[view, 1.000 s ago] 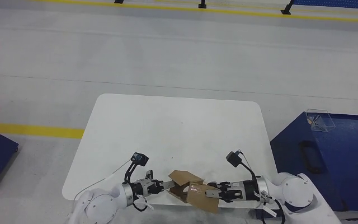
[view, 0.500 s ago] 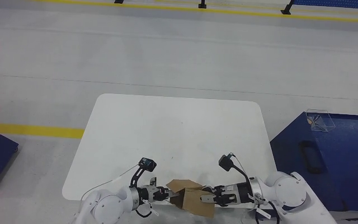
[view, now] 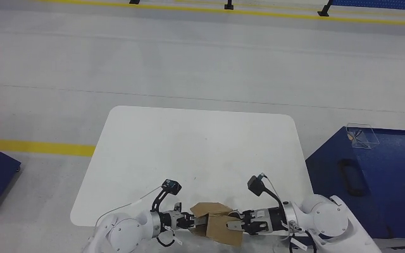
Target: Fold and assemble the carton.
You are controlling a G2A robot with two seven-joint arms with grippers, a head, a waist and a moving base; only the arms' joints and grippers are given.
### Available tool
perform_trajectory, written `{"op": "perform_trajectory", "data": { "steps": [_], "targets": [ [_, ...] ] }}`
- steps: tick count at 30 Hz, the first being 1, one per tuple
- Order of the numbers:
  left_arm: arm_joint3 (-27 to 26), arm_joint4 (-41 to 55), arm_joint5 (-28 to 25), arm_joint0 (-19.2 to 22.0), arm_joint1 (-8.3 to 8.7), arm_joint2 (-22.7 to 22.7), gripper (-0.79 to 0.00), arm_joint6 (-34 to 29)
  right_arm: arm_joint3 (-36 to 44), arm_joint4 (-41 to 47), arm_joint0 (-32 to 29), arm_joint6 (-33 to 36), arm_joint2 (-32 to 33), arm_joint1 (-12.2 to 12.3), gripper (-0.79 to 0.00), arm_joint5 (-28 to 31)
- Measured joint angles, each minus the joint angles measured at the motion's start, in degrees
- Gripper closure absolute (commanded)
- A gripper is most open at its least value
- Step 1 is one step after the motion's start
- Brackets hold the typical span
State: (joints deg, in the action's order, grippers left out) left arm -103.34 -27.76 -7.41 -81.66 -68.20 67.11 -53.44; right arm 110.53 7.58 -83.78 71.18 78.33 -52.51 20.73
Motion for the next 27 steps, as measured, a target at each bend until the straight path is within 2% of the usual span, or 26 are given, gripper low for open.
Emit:
{"op": "perform_trajectory", "data": {
  "steps": [1,2,5,7,19,20,21,22,23,27],
  "targets": [
    [-0.07,0.34,-0.18,-0.03,0.04,0.03,-0.209,0.07,-0.01,-0.05,-0.02,-0.07,-0.03,0.03,0.000,0.03],
    [-0.15,0.76,-0.35,-0.09,0.11,0.12,-0.203,0.04,-0.06,-0.15,-0.02,-0.18,-0.07,0.07,0.000,0.09],
    [-0.45,2.17,-1.01,-0.31,0.28,0.57,-0.111,0.23,-0.18,-0.39,0.03,-0.47,-0.28,0.15,0.000,0.34],
    [-0.58,2.68,-1.43,-0.47,0.40,0.75,0.000,0.25,-0.25,-0.32,0.07,-0.64,-0.41,0.20,0.000,0.52],
    [-0.97,7.37,-3.24,-0.90,1.00,0.80,0.000,-0.52,-0.70,0.69,0.37,-1.28,-0.65,0.55,0.000,0.56],
    [-0.86,8.48,-3.06,-0.84,1.06,0.87,0.000,-1.06,-0.68,0.64,0.37,-1.46,-0.64,0.58,-0.271,0.39],
    [-0.74,9.21,-2.78,-0.75,1.10,0.95,0.000,-1.36,-0.67,0.62,0.34,-1.63,-0.63,0.60,-0.354,0.29],
    [-0.61,9.96,-2.43,-0.65,1.12,1.02,0.000,-1.49,-0.64,0.59,0.31,-1.84,-0.63,0.62,-0.376,0.25],
    [-0.46,10.72,-2.11,-0.48,1.15,1.07,0.000,-1.60,-0.64,0.50,0.23,-2.35,-0.57,0.64,-0.785,0.35],
    [0.70,15.27,-0.56,-0.10,1.11,1.37,0.000,-0.89,-0.90,0.60,0.00,-3.17,-0.50,0.65,-0.785,0.32]
  ]
}}
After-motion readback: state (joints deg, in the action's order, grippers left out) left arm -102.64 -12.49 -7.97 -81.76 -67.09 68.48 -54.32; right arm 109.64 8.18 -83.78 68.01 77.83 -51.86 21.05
